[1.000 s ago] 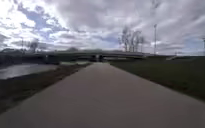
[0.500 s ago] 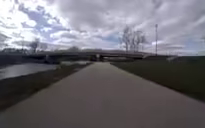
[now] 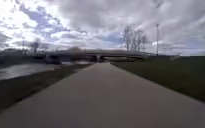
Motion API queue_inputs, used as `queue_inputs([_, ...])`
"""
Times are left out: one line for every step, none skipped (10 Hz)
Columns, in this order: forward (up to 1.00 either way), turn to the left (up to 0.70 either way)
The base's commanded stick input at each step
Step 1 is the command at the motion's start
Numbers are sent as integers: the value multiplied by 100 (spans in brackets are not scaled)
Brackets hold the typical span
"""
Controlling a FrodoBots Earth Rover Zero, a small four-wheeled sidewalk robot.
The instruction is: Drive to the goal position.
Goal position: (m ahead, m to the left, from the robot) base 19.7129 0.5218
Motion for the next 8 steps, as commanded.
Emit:
queue_inputs([98, 0])
queue_inputs([98, 0])
queue_inputs([98, 0])
queue_inputs([98, 0])
queue_inputs([98, 0])
queue_inputs([98, 0])
queue_inputs([98, 0])
queue_inputs([98, 0])
